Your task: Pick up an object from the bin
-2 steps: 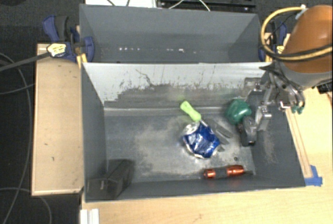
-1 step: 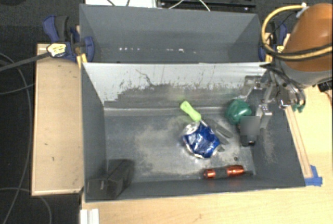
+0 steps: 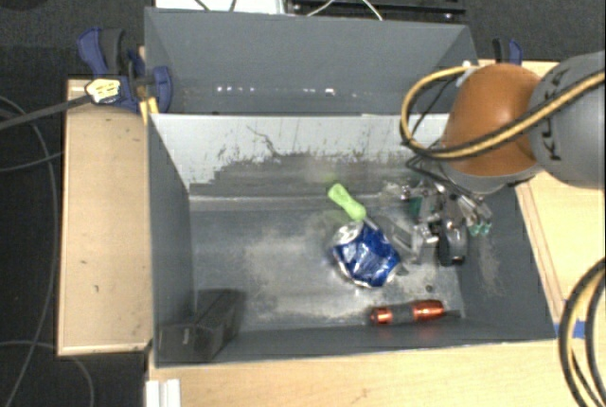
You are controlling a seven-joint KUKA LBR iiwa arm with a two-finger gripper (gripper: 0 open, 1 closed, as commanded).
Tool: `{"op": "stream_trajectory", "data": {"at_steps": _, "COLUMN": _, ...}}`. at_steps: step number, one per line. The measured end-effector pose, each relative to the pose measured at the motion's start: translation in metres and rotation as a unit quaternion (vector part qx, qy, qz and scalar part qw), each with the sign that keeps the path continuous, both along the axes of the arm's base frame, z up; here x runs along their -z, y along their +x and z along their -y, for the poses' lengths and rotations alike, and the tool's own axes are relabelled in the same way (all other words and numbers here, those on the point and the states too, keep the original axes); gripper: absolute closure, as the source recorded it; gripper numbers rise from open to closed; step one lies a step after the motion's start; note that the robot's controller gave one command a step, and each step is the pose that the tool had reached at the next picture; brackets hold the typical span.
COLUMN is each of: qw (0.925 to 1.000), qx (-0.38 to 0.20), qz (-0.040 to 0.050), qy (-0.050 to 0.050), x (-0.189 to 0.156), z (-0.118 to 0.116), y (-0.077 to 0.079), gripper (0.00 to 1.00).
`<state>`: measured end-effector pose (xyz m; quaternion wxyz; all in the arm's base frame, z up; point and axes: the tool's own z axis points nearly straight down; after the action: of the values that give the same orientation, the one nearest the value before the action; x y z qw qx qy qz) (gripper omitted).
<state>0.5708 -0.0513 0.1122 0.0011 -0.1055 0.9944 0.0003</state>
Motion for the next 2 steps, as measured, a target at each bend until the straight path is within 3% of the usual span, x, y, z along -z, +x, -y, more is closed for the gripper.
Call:
{"op": "stream_trajectory", "data": {"at_steps": 1, "qw": 0.9986, "qx": -0.052, "qz": 0.0046, "qy": -0.001, "x": -0.051, "z": -0.05, "y": 0.005, "gripper": 0.0}}
{"op": "stream_trajectory", "data": {"at_steps": 2, "qw": 0.9911, "qx": -0.133, "qz": 0.0012, "qy": 0.0, "x": 0.001, "z": -0.054, "y": 0.014, "gripper": 0.0}}
